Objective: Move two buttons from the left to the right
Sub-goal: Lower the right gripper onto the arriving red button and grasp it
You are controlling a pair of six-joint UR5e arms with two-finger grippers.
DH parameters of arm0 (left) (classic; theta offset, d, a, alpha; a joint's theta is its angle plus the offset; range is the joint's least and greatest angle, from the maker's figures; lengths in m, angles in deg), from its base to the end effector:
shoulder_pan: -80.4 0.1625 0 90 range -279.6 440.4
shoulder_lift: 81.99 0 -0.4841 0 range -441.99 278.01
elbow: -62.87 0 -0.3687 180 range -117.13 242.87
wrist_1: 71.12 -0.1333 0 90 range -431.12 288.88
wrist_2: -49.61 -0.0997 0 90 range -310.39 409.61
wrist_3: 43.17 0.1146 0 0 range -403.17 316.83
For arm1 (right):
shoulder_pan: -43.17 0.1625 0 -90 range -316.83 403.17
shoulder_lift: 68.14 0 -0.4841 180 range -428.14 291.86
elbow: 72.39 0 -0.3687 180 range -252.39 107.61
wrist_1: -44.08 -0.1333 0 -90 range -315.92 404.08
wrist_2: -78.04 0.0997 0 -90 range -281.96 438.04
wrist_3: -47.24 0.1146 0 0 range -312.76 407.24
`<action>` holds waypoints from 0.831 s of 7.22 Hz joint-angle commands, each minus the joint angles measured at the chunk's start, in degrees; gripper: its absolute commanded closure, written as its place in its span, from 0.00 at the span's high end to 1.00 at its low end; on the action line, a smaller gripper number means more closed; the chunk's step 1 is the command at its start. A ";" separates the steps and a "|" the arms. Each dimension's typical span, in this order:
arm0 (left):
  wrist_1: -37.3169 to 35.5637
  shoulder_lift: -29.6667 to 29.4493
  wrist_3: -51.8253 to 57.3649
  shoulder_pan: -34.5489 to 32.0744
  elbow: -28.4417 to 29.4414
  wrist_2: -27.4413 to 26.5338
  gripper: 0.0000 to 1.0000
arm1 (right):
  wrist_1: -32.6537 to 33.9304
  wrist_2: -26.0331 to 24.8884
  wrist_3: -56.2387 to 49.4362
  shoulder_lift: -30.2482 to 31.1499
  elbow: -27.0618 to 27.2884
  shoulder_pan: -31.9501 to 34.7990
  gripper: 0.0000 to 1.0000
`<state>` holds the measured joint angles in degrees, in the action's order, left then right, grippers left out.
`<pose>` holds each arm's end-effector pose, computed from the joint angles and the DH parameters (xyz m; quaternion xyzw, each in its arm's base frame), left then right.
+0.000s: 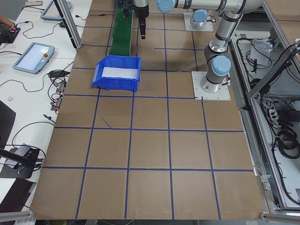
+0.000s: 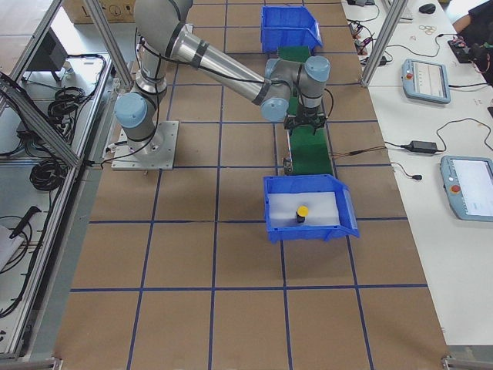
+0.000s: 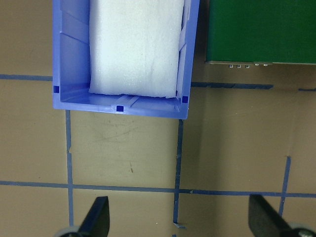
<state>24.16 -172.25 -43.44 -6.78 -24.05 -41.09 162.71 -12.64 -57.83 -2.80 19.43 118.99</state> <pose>-0.1089 -0.4711 0.5460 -0.0268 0.9994 0.0216 0.0056 -0.0279 -0.6489 0.3273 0.7124 -0.7015 0.0044 0.0192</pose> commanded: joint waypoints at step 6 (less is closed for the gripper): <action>0.08 0.00 0.00 0.00 -0.09 0.00 1.00 | 5.83 2.70 0.83 -0.12 2.92 -0.05 0.99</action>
<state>24.20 -172.25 -43.43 -6.78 -24.13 -41.10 168.53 -10.24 -56.98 -2.90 22.24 118.94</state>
